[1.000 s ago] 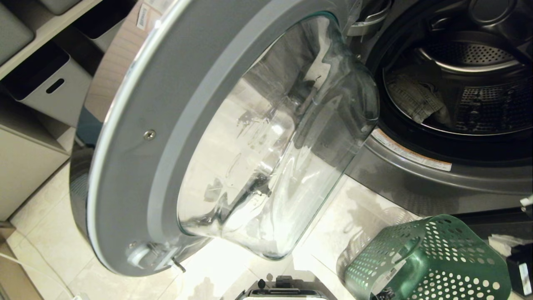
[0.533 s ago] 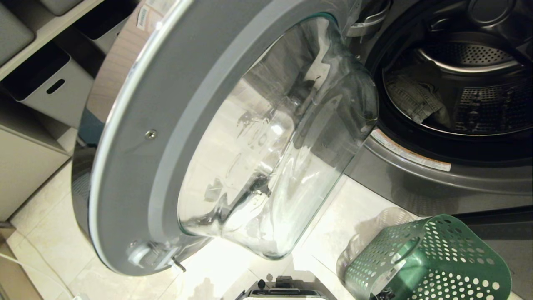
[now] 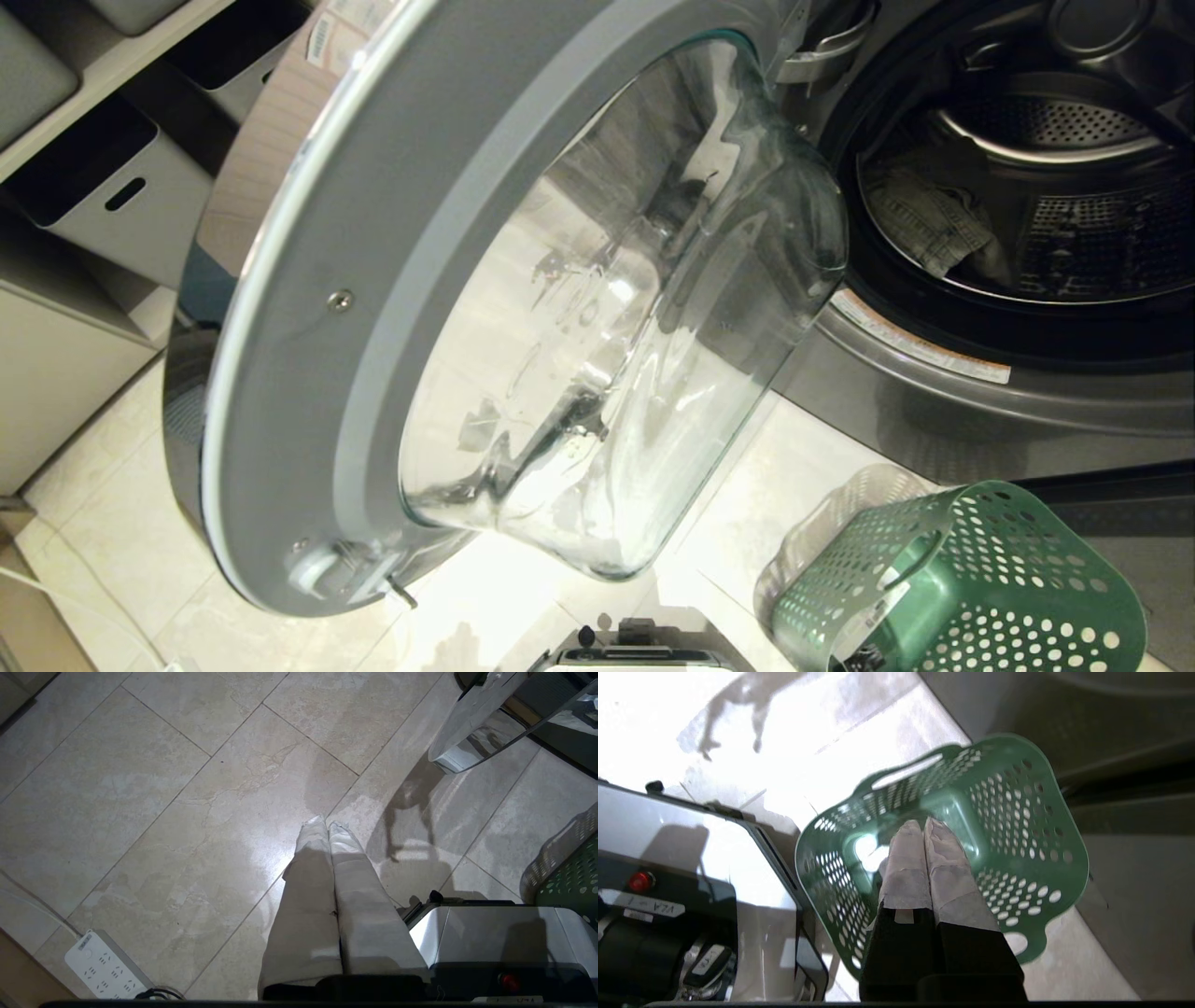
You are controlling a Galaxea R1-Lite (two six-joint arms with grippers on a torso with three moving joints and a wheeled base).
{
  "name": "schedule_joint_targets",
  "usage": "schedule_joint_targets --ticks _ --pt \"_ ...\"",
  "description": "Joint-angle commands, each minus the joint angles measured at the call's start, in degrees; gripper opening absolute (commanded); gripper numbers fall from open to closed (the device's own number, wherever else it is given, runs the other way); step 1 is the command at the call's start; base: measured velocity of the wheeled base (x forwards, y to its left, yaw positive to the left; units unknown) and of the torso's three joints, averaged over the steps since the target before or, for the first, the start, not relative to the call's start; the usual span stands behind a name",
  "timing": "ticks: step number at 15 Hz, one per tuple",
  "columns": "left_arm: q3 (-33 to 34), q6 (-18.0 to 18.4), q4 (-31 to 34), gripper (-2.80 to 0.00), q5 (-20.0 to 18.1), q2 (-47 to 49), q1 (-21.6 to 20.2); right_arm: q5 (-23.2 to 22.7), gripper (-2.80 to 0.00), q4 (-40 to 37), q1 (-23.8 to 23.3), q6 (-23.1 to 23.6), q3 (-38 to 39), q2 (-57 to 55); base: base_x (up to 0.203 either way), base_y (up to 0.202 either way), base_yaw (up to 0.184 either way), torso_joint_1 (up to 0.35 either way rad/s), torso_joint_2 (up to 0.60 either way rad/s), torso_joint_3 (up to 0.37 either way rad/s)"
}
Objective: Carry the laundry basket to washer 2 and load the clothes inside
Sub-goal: Close the washing machine door with the left hand
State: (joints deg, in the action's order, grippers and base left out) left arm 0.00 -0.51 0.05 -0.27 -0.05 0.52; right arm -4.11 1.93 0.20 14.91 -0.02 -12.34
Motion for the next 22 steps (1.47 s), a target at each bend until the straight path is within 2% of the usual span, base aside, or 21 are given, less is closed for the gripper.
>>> schedule_joint_targets --ticks 1,4,7,12,16,22 --pt "0.0 0.0 0.0 -2.8 0.0 0.0 0.0 0.0 -2.8 0.0 0.5 0.1 0.0 5.0 0.0 0.0 0.0 0.0 0.0 0.0" --pt "0.0 0.0 0.0 -2.8 0.0 0.0 0.0 0.0 -2.8 0.0 0.1 -0.2 0.0 12.5 0.0 0.0 0.0 0.0 0.0 0.0" --pt "0.0 0.0 0.0 -2.8 0.0 0.0 0.0 0.4 -2.8 -2.3 0.1 -3.3 -0.1 12.2 0.0 0.0 0.0 0.0 0.0 0.0" --pt "0.0 0.0 0.0 -2.8 0.0 0.0 0.0 0.2 -2.8 -2.3 0.1 -3.5 -0.1 12.3 0.0 0.0 0.0 0.0 0.0 0.0" --pt "0.0 0.0 0.0 -2.8 0.0 0.0 0.0 0.7 -2.8 -2.3 0.1 -8.1 0.0 12.2 0.0 0.0 0.0 0.0 0.0 0.0" --pt "0.0 0.0 0.0 -2.8 0.0 0.0 0.0 0.9 -2.8 -2.3 0.1 -8.1 0.0 12.2 0.0 0.0 0.0 0.0 0.0 0.0"
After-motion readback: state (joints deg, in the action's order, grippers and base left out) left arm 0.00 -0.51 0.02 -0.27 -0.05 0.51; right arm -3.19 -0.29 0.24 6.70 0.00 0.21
